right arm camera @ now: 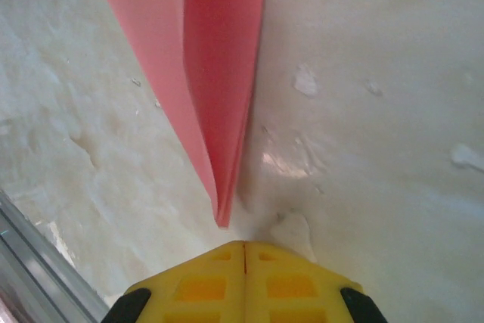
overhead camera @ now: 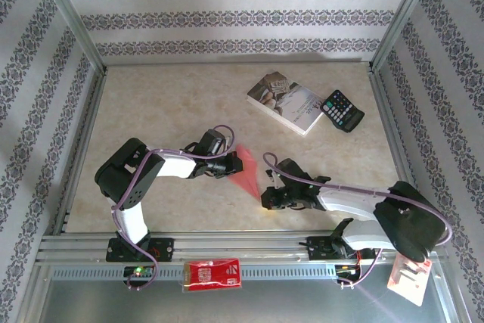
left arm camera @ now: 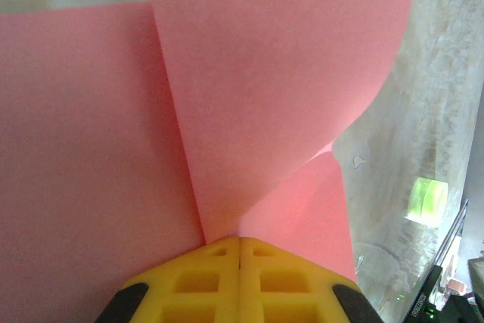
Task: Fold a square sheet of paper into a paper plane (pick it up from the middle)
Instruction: Fourth fold the wing at the center of the table.
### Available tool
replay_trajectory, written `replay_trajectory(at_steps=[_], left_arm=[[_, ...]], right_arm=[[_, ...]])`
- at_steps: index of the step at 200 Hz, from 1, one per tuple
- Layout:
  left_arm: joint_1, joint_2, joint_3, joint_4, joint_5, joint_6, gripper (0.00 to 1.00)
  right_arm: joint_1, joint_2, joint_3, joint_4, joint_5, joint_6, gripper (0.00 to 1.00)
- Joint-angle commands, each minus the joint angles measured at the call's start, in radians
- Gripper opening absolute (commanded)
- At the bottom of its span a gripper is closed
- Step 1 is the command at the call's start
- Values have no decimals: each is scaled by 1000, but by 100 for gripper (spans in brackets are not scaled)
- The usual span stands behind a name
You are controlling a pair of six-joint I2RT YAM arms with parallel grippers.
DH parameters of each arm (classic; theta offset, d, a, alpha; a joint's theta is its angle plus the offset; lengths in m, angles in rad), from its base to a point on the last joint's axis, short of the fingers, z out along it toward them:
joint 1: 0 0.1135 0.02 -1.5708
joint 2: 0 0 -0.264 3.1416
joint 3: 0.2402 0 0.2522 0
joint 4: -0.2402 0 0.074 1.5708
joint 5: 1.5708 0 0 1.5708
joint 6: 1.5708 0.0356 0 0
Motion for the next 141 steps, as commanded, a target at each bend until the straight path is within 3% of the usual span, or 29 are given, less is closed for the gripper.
replay_trajectory(at_steps=[1, 30, 100, 141], left_arm=[[28, 55, -19, -141, -101, 36, 1], [27, 56, -18, -138, -100, 33, 1], [26, 52, -16, -138, -98, 33, 1], [27, 50, -10, -148, -94, 40, 1]], right_arm=[[-17, -63, 29, -60, -28, -9, 0], [-21, -51, 87, 6, -31, -1, 0], [-22, 245, 286, 66, -22, -53, 0], [-55, 358, 310, 63, -33, -84, 0]])
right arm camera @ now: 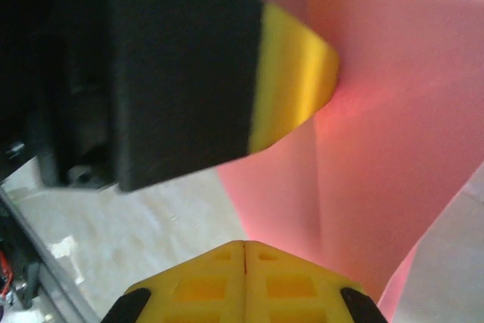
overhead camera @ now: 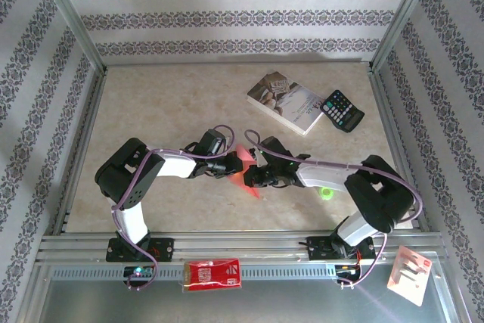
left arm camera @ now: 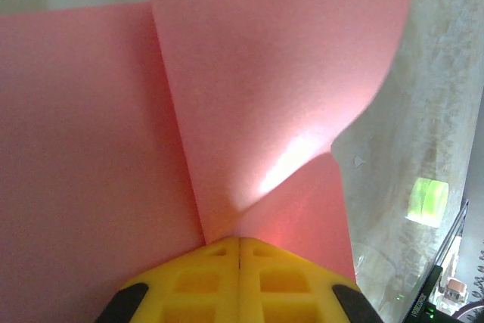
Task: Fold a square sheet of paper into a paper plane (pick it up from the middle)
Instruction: Fourth fold the wing at the center of the table.
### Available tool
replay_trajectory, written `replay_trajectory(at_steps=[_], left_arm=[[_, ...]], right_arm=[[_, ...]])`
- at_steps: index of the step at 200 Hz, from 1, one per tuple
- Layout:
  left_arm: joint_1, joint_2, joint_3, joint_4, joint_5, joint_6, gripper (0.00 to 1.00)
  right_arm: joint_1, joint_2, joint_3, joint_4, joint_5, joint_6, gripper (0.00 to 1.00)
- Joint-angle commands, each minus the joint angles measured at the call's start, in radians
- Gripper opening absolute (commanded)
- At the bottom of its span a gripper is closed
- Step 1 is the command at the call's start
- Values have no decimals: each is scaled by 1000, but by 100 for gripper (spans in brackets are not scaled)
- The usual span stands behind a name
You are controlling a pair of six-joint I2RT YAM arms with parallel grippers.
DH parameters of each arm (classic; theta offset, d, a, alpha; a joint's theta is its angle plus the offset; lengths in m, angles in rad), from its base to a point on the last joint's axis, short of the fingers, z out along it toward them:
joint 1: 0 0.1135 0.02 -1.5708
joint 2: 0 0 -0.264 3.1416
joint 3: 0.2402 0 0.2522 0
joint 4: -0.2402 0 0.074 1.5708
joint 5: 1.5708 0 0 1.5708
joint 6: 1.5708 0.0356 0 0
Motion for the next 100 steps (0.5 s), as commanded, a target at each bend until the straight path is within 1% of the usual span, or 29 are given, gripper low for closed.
replay_trajectory(at_steps=[1, 49, 100], left_arm=[[27, 48, -15, -142, -95, 41, 1], [26, 48, -15, -142, -97, 43, 1], [26, 55, -13, -142, -100, 43, 1]], right_arm=[[-19, 45, 14, -2, -11, -39, 0], [-32, 56, -55, 2, -20, -43, 0], [-30, 4, -130, 2, -31, -28, 0]])
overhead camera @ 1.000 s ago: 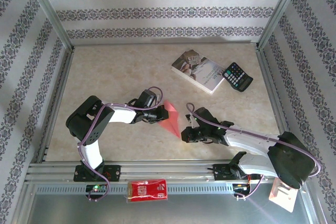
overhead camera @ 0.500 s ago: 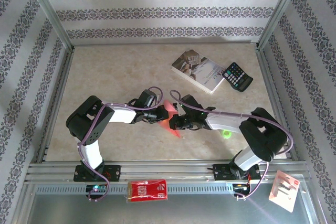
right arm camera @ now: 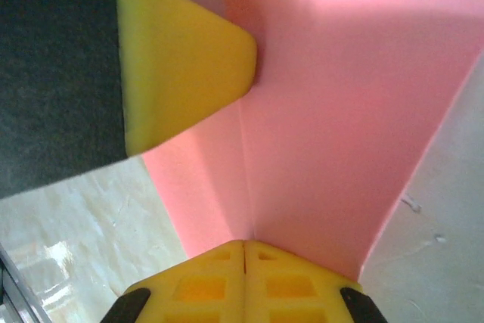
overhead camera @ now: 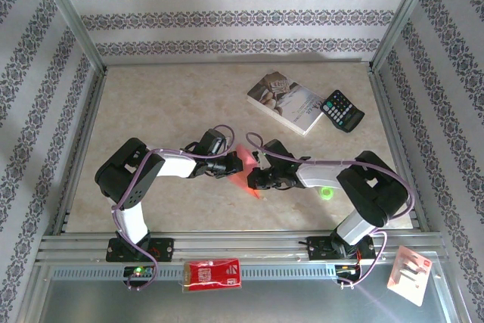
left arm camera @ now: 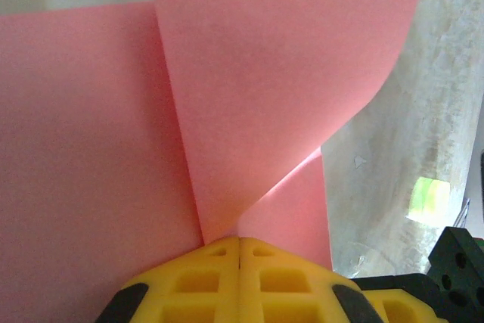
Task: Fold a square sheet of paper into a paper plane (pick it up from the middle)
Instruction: Fourth fold the wing at the center of the table.
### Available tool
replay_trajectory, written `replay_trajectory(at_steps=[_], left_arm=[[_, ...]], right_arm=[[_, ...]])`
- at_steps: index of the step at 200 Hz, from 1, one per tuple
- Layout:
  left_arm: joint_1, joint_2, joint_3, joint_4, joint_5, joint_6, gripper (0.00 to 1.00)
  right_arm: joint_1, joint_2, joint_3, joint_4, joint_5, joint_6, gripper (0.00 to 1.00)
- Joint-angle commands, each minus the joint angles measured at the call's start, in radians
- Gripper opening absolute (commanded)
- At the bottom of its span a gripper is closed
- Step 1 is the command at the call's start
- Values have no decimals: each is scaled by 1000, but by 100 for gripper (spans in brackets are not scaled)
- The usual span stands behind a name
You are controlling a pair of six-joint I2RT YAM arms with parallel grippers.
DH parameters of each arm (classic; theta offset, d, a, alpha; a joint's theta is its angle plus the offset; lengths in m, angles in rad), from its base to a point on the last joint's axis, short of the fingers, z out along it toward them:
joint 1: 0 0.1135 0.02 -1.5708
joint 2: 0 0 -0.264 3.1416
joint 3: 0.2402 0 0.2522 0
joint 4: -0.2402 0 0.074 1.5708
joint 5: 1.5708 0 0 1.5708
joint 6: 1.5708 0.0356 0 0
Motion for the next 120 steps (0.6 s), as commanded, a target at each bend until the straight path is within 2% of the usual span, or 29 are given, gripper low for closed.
replay_trajectory(at_steps=[1, 80, 120], left_arm=[[26, 54, -16, -136, -100, 39, 1], [28, 59, -12, -139, -99, 43, 1], [28, 61, -13, -142, -100, 43, 1]], right_arm=[[-4, -26, -61, -75, -14, -1, 0], [36, -123, -171, -131, -20, 5, 0], [27, -178, -154, -197, -32, -25, 0]])
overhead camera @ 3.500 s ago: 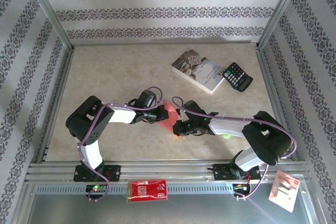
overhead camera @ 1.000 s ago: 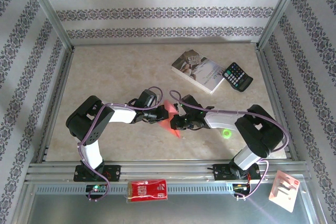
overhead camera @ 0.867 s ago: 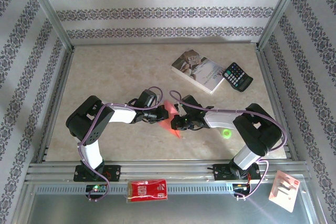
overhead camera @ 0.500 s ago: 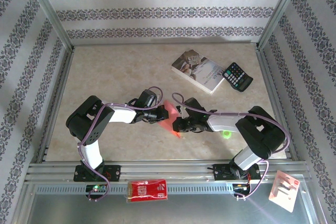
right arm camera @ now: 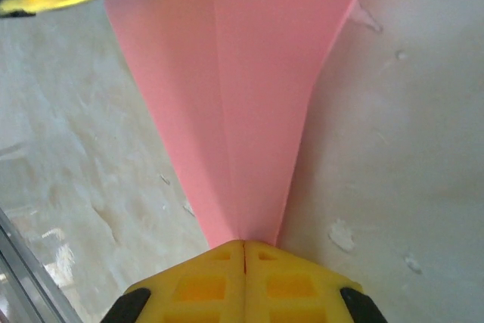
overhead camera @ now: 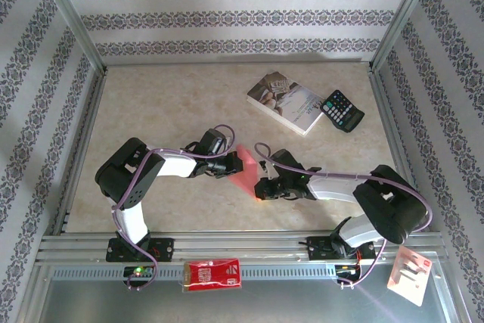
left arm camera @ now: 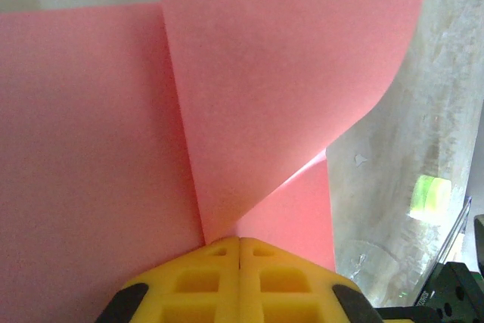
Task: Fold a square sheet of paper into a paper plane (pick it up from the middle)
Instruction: Fourth fold the wing at the center of the table.
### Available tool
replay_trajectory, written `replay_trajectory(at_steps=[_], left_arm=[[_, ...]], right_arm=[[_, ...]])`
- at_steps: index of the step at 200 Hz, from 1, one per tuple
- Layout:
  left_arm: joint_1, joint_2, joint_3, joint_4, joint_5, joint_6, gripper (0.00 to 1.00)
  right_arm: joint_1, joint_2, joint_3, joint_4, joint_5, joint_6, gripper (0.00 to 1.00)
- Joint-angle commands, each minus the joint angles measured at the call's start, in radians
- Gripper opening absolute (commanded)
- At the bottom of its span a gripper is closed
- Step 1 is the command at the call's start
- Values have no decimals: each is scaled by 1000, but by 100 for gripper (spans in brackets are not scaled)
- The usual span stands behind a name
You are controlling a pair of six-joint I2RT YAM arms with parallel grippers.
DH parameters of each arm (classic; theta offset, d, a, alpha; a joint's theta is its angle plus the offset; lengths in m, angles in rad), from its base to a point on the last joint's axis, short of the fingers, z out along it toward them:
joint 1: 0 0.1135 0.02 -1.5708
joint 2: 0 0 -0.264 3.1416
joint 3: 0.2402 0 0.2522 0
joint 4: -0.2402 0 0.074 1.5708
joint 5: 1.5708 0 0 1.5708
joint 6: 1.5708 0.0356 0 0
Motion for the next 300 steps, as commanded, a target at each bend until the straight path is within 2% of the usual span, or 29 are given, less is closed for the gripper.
replay_trajectory(at_steps=[1, 52, 121, 157, 223, 300], left_arm=[[28, 59, -19, -131, -104, 35, 1], [28, 56, -22, -130, -103, 34, 1], [27, 63, -17, -128, -99, 32, 1], [27, 56, -11, -135, -99, 34, 1], [28, 51, 7, -145, -94, 36, 2], [22, -41, 24, -53, 3, -46, 22]], right_arm=[[7, -28, -17, -167, -31, -26, 0], [-20, -109, 57, -117, -79, 7, 0], [-22, 65, 141, -33, -78, 1, 0], [-47, 125, 111, -7, -86, -16, 0], [-66, 114, 16, 31, -95, -8, 0], [-68, 159, -40, 106, -82, 58, 0]])
